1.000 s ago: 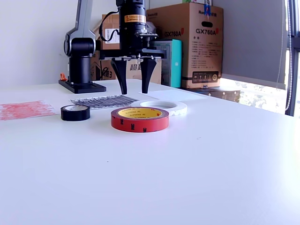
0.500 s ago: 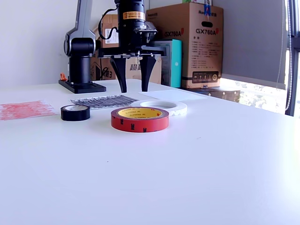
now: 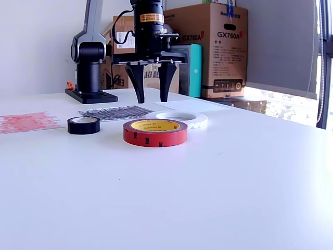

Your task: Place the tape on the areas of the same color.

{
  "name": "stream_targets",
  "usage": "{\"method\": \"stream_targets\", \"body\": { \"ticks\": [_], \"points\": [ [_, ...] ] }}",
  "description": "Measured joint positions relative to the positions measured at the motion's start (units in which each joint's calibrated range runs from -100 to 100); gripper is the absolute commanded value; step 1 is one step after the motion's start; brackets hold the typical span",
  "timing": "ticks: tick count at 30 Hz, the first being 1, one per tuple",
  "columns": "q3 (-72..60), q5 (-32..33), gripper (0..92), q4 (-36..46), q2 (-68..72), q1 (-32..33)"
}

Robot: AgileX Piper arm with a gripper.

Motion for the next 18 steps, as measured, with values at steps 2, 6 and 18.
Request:
{"method": "stream_targets", "body": {
  "ticks": [2,6,18],
  "points": [
    [0.0,0.0,54.8,0.0,0.4,0.0],
    [0.3,0.0,54.8,-1.8,0.4,0.0],
    [0.7,0.0,54.8,-2.9,3.2,-0.8]
  ]
}}
